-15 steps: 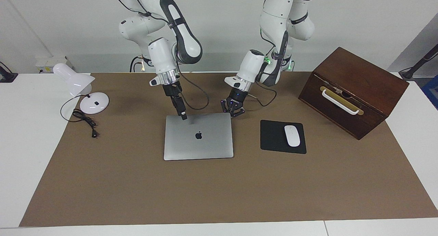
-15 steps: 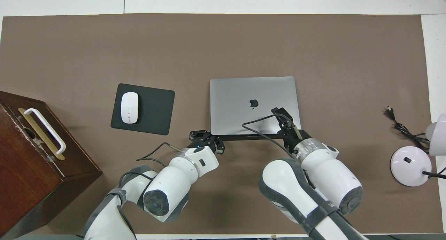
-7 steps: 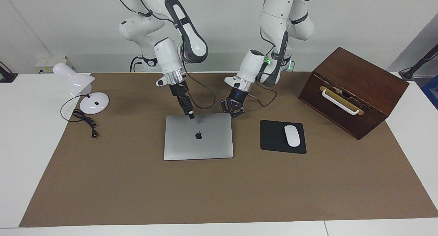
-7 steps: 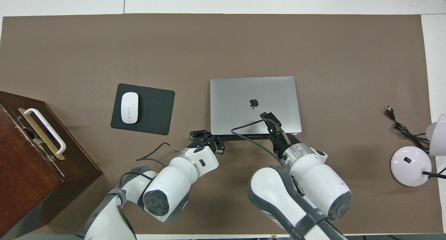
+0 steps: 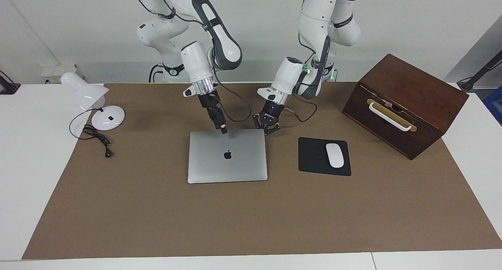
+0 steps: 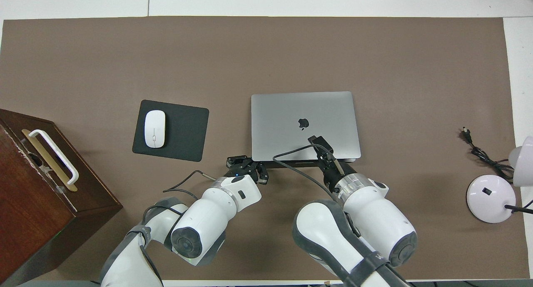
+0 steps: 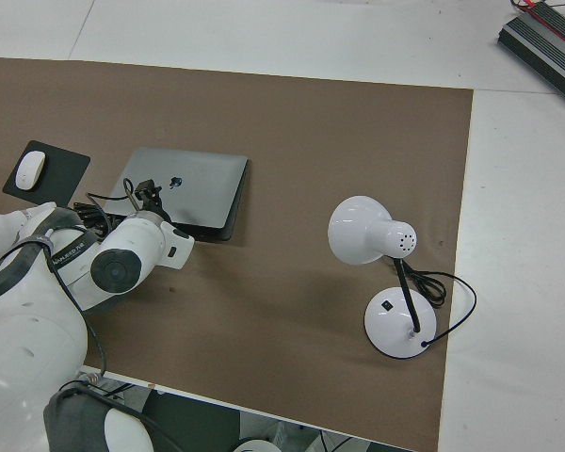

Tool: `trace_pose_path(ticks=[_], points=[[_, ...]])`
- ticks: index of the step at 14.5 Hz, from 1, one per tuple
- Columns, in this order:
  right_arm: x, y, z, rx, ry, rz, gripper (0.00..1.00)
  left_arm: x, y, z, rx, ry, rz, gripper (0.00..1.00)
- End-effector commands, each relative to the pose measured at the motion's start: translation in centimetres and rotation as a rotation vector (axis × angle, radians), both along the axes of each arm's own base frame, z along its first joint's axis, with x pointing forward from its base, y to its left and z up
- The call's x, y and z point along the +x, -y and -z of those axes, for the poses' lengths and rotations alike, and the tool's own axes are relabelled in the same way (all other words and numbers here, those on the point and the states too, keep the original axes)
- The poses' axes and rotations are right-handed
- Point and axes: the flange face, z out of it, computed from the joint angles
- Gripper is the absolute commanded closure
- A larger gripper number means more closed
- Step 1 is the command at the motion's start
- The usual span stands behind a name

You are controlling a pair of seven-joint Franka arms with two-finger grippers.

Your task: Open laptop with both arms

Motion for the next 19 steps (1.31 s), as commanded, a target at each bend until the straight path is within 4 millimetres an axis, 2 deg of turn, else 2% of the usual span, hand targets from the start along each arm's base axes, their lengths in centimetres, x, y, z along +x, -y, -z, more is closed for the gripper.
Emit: trace_pose_path(ticks=[1, 3, 8, 10, 19], points=[[1.2, 0.8, 0.0, 0.004, 0.004, 0.007, 0.00, 0.5, -0.1, 1.5, 0.020, 0.001, 0.013, 1.00], [1.7, 1.0, -0.1, 0.000, 0.011, 0.006, 0.00, 0.5, -0.1, 1.5, 0.020, 0.001, 0.013, 1.00], [3.6, 0.0, 1.6, -0.015, -0.002, 0.007, 0.00, 0.5, -0.1, 1.5, 0.020, 0.001, 0.013, 1.00], [4.4, 0.3, 1.1, -0.011, 0.014, 0.012, 0.00, 0.5, -0.1, 1.5, 0.020, 0.001, 0.013, 1.00], [5.9, 0.0, 0.3, 0.007, 0.037, 0.022, 0.00, 0.5, -0.1, 1.6, 0.021, 0.000, 0.013, 1.00]])
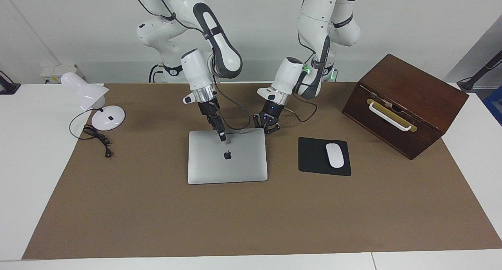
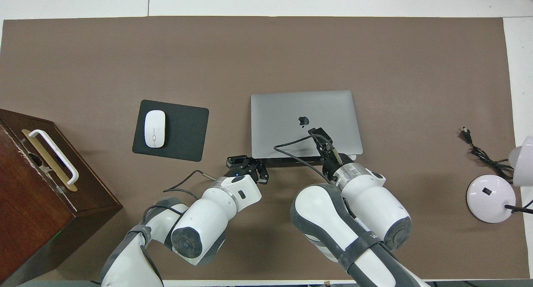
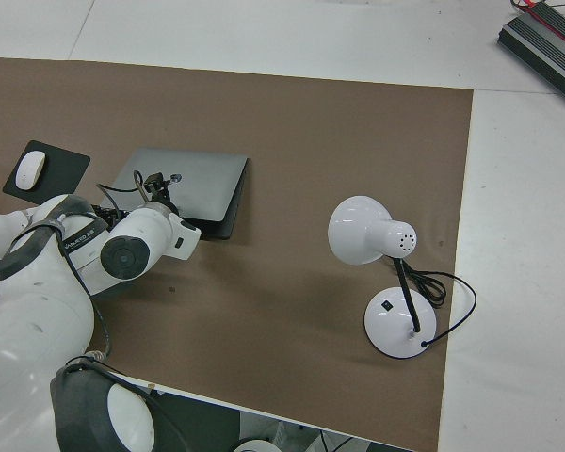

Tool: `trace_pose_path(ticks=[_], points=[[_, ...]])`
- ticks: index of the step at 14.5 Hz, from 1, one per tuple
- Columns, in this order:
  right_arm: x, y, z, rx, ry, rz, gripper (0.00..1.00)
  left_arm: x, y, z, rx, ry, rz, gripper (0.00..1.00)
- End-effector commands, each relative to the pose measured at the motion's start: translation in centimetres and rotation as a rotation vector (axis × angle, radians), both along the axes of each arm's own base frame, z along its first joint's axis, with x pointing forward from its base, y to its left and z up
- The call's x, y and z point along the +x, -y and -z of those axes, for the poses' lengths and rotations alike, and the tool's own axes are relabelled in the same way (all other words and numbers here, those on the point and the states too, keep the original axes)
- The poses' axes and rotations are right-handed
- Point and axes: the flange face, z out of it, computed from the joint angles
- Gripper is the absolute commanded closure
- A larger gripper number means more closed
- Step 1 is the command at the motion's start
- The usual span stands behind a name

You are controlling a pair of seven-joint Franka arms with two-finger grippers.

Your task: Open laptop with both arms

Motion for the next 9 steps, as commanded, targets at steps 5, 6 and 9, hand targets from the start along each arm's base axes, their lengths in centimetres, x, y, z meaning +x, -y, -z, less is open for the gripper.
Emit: trace_pose_path(ticks=[5, 6, 9], points=[[5.9, 0.6, -2.0, 0.016, 0.084, 0.004, 0.00, 0.5, -0.2, 2.1, 0.028, -0.010, 0.012, 1.00], [6.4, 0.8, -2.4, 0.022, 0.092, 0.004, 0.00, 0.5, -0.2, 2.1, 0.028, -0.010, 0.012, 1.00], [7.6, 0.8, -3.0, 0.026, 0.113, -0.002, 0.00, 0.5, -0.2, 2.1, 0.028, -0.011, 0.011, 1.00]])
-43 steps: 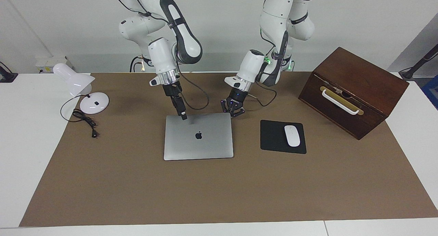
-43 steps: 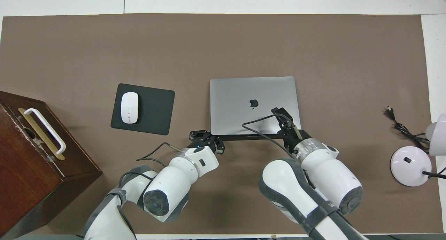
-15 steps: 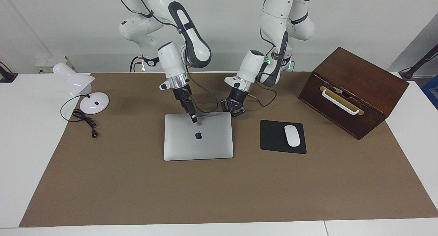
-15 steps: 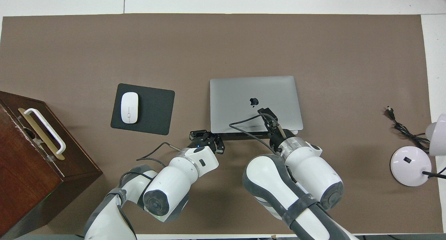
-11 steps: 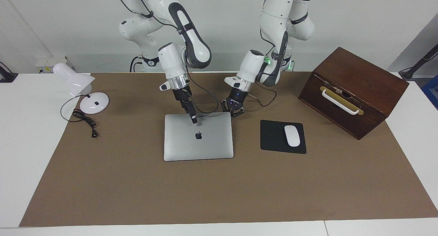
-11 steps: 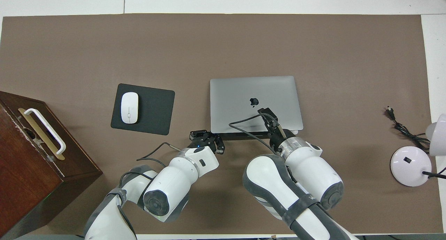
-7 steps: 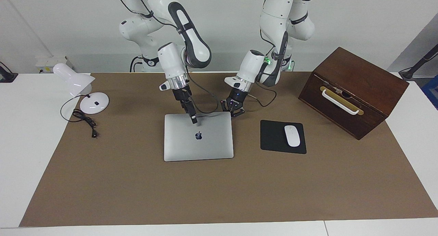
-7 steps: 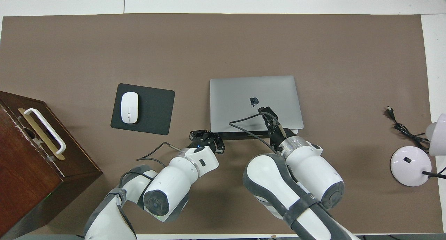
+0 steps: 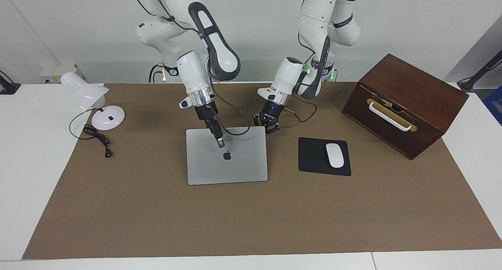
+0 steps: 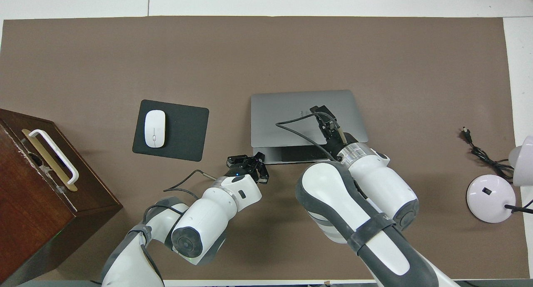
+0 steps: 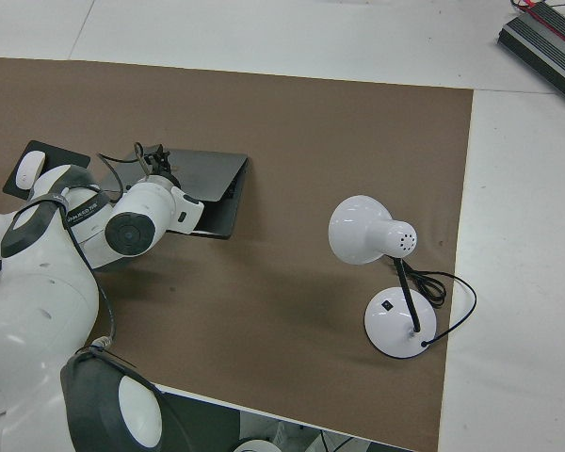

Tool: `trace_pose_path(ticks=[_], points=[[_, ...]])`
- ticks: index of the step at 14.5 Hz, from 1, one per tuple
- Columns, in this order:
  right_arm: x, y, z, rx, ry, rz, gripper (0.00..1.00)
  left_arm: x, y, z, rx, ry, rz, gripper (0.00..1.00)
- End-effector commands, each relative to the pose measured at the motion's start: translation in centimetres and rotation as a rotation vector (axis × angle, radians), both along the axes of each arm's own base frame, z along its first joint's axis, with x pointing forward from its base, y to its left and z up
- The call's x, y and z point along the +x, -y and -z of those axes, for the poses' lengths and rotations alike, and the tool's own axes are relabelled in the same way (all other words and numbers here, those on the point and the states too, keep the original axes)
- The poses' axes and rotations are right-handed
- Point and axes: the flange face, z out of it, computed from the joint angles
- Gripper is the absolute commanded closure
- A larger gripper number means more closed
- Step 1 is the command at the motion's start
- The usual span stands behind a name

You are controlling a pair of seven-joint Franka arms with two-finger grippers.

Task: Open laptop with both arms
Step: 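Lift the laptop lid upward with the right gripper, away from the robot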

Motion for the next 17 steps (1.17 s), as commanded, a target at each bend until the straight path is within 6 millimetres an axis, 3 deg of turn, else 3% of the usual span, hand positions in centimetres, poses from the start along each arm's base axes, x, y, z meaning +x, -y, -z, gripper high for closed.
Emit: trace_pose_path(ticks=[1, 7, 12, 17], points=[[3.3, 0.4, -0.1, -0.006, 0.033, -0.006, 0.00, 0.4, -0.2, 2.0, 0.029, -0.012, 0.012, 1.00], [5.3, 0.7, -1.3, -0.014, 0.077, -0.012, 0.00, 0.4, -0.2, 2.0, 0.029, -0.012, 0.010, 1.00], [7.8, 0.5, -3.3, 0.001, 0.136, -0.009, 0.00, 0.4, -0.2, 2.1, 0.030, -0.013, 0.012, 1.00], [10.6, 1.9, -5.0, 0.015, 0.178, -0.030, 0.00, 0.4, -0.2, 2.1, 0.030, -0.013, 0.012, 1.00]])
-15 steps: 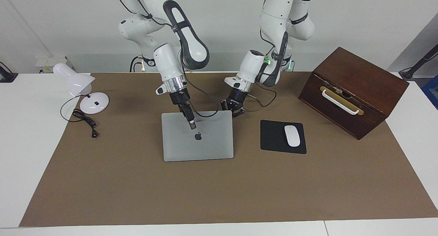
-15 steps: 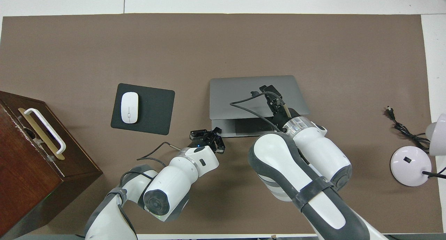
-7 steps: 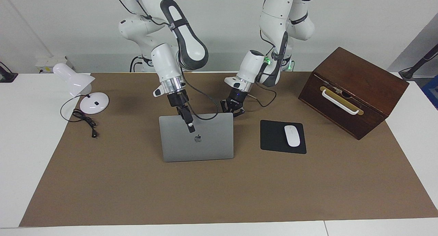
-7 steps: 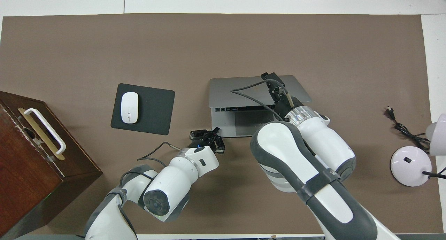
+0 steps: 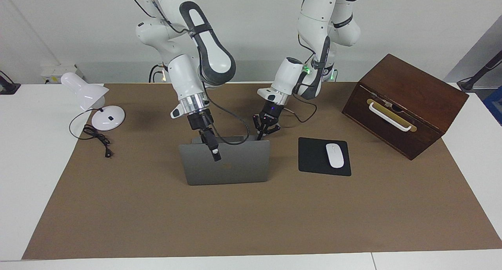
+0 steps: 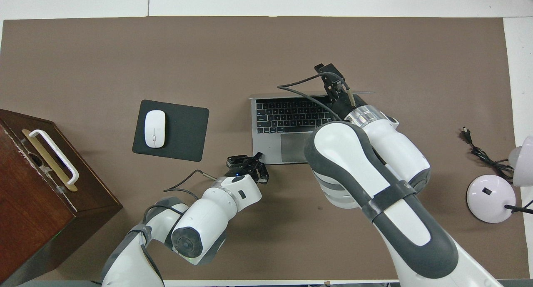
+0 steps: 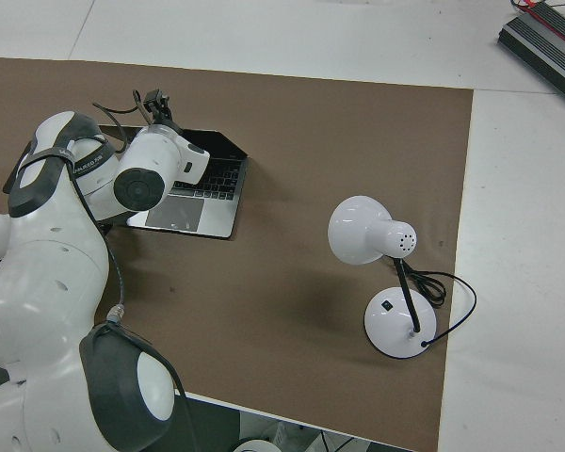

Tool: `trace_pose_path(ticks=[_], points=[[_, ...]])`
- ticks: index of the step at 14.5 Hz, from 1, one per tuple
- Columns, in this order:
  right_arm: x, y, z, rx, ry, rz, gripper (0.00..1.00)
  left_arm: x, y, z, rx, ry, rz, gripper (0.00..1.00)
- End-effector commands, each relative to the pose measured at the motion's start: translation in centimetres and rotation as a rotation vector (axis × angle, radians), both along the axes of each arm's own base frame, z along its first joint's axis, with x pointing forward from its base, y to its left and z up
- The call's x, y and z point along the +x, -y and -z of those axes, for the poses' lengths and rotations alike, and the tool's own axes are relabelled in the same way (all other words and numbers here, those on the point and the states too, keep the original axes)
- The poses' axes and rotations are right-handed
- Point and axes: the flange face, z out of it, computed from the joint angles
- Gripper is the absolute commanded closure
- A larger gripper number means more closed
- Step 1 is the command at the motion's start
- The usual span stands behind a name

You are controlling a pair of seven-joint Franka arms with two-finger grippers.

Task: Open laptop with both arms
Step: 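Lift the laptop lid upward with the right gripper, away from the robot, then push the lid farther open with the right gripper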

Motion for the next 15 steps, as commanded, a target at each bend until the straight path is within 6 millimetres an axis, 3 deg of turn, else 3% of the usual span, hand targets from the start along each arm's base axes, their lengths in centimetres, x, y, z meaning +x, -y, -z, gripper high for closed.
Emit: trace_pose_path(ticks=[1, 15], points=[[2.3, 0.7, -0.7, -0.010, 0.033, -0.032, 0.00, 0.4, -0.2, 2.1, 0.030, -0.013, 0.012, 1.00], [5.5, 3.9, -1.8, -0.007, 0.054, -0.085, 0.00, 0.4, -0.2, 2.2, 0.031, -0.014, 0.012, 1.00]])
